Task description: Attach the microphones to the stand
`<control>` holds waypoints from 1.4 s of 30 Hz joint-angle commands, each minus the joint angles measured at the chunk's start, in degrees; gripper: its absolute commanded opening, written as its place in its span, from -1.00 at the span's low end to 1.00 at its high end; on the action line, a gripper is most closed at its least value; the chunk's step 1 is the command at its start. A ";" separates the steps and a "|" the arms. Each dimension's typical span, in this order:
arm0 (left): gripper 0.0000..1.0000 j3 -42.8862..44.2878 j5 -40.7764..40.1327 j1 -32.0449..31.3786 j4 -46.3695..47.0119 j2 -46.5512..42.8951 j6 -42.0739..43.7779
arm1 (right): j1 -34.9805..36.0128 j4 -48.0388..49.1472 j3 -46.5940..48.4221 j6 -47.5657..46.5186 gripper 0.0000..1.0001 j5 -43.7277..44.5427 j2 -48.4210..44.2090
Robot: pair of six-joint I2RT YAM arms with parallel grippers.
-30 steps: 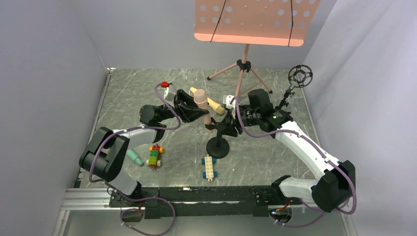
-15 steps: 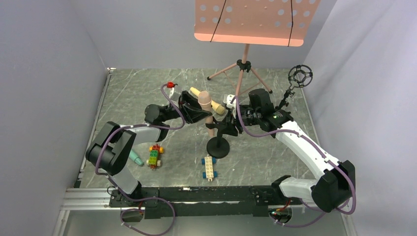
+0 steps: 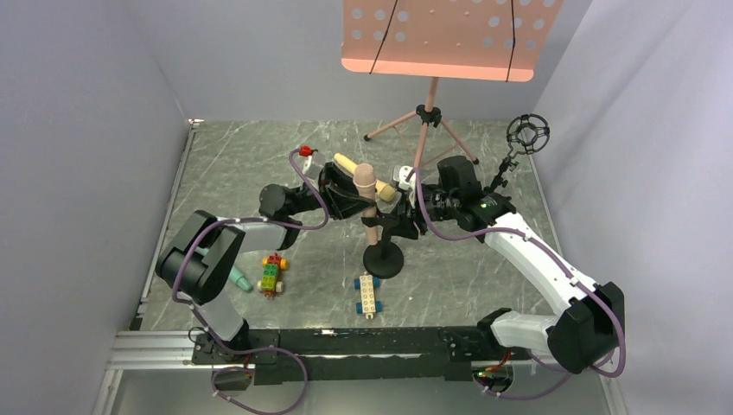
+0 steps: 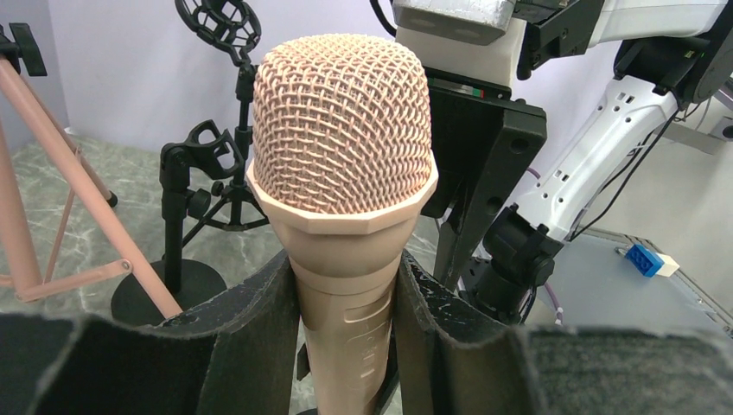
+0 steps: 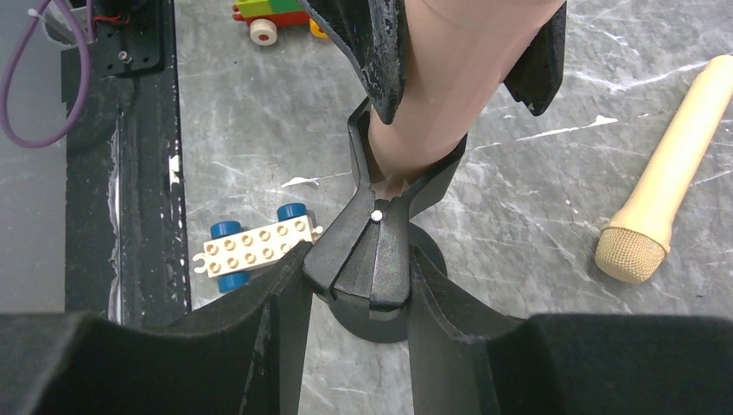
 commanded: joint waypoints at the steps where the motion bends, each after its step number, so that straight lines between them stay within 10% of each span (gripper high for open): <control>1: -1.00 0.93 -0.42 -1.52 7.05 1.03 -1.07 | 0.44 2.37 -0.24 -0.77 -0.49 -2.65 0.01; 11: -0.82 0.59 -1.26 -1.50 5.49 0.82 -0.97 | 0.31 2.26 -0.77 -0.33 0.96 -2.92 -0.63; 23: 0.97 -0.61 -3.86 -1.31 -12.68 -8.95 11.40 | -2.71 1.44 -1.52 -1.38 1.00 -5.78 -2.71; 37: 0.99 -12.72 -19.14 0.69 -54.28 -40.40 40.83 | -5.52 8.24 -12.18 -8.85 1.00 -7.66 -5.20; 42: 0.99 -21.71 -32.37 0.76 -57.98 -53.76 35.95 | -5.78 14.88 -17.75 -8.91 0.99 -10.30 -4.54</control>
